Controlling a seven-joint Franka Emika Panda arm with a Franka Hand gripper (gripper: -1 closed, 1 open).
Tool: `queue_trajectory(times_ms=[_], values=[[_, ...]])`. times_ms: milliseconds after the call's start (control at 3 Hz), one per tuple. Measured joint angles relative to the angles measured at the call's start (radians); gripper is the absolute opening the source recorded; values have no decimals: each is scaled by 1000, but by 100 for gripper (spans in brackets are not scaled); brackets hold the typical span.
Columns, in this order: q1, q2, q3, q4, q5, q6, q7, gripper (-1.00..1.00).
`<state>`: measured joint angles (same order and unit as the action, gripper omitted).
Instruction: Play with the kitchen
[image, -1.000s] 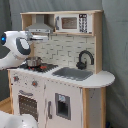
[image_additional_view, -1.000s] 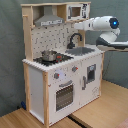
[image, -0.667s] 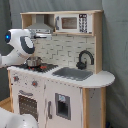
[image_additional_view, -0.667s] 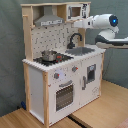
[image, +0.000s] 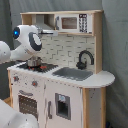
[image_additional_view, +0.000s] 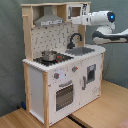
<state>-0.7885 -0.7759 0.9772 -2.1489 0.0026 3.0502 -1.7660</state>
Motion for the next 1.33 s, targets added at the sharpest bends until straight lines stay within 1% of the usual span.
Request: queue_trajectory(times_ms=[333, 667, 1000, 1333], values=[[-39, 71, 38, 54, -1, 2, -25, 100], [-96, 115, 96, 115, -1, 2, -38, 100], [-168, 137, 135, 168, -1, 2, -57, 100], [-243, 154, 187, 214, -1, 1, -70, 100]])
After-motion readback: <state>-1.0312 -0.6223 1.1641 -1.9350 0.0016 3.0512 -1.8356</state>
